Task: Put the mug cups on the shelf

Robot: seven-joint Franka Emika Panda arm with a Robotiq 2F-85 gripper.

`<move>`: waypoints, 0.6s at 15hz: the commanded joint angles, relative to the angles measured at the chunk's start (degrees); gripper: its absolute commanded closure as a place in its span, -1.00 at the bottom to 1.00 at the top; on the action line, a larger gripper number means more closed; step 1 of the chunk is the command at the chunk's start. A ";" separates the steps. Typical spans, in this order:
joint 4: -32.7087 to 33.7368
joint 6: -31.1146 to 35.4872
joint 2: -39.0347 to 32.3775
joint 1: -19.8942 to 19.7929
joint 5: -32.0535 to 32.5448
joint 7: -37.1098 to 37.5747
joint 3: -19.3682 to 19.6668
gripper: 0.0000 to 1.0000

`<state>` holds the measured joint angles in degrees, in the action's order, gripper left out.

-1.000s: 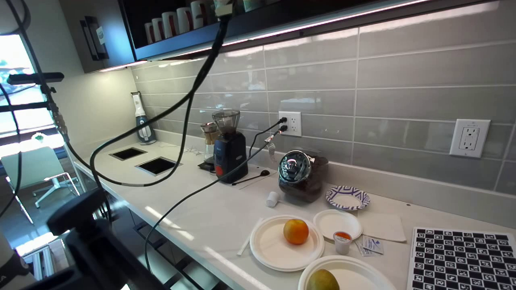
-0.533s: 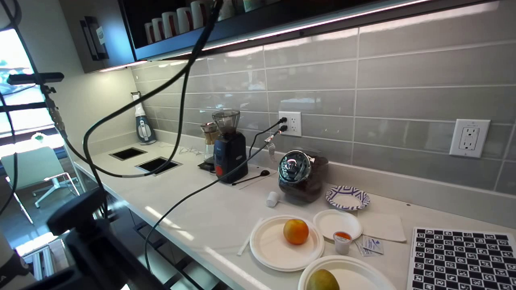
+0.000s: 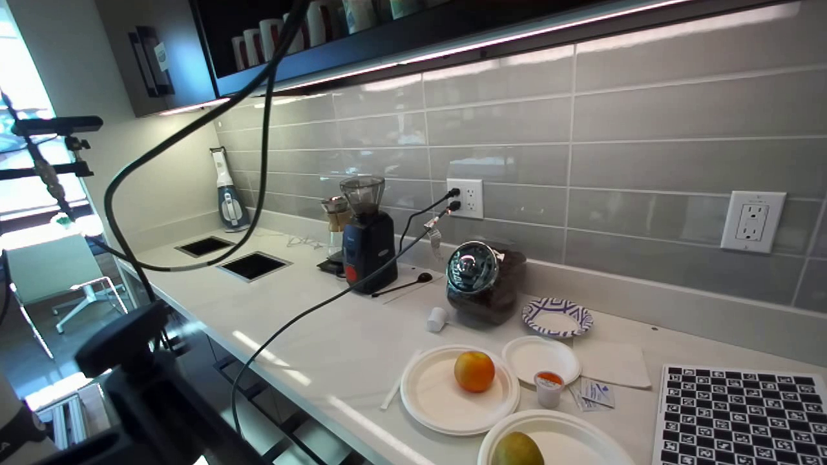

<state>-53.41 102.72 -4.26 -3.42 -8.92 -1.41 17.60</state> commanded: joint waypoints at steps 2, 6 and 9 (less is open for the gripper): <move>-11.44 -1.71 9.66 0.97 -0.68 -4.55 -1.12 -1.00; -21.48 1.06 16.29 1.49 -0.40 -8.51 -1.95 -1.00; -28.71 3.04 20.73 1.48 -0.39 -10.15 -2.54 -1.00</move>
<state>-71.62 101.97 9.69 -2.52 -8.99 -9.18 15.92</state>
